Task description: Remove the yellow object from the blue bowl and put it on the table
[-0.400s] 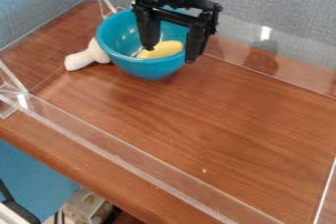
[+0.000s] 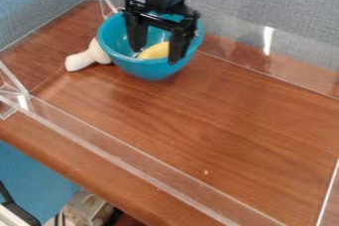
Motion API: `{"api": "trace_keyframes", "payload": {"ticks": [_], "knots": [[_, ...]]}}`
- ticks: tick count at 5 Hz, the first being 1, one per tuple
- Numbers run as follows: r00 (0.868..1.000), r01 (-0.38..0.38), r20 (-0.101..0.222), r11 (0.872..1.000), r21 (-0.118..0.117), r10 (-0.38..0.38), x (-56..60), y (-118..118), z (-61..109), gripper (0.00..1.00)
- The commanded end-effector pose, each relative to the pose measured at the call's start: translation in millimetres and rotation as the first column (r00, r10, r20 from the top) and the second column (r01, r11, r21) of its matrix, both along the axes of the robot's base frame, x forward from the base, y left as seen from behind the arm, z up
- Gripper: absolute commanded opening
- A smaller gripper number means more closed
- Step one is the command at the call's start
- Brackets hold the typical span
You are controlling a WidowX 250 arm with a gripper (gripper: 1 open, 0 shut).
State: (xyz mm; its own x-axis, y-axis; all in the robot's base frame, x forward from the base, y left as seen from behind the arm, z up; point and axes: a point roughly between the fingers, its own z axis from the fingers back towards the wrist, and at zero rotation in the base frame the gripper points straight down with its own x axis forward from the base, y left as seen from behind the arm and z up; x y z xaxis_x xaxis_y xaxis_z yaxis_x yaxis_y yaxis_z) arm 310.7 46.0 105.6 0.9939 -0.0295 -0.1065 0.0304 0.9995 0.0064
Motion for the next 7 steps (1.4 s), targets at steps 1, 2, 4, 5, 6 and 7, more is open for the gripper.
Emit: {"api": "trace_keyframes", "payload": {"ticks": [1, 2, 4, 5, 6, 7], "knots": [[0.997, -0.014, 0.076, 1.0, 0.013, 0.013, 22.0, 24.0, 13.0, 1.0], [0.996, -0.02, 0.083, 1.0, 0.013, 0.019, 36.8, 37.3, 5.3, 1.0], [0.997, -0.023, 0.08, 1.0, 0.01, 0.022, 58.6, 51.3, -11.9, 1.0], [0.997, -0.025, 0.077, 1.0, 0.006, 0.024, 66.6, 56.7, -19.2, 1.0], [0.997, -0.025, 0.075, 1.0, 0.002, 0.025, 74.1, 61.5, -25.1, 1.0], [0.997, -0.022, 0.074, 1.0, -0.003, 0.022, 81.3, 65.5, -29.9, 1.0]]}}
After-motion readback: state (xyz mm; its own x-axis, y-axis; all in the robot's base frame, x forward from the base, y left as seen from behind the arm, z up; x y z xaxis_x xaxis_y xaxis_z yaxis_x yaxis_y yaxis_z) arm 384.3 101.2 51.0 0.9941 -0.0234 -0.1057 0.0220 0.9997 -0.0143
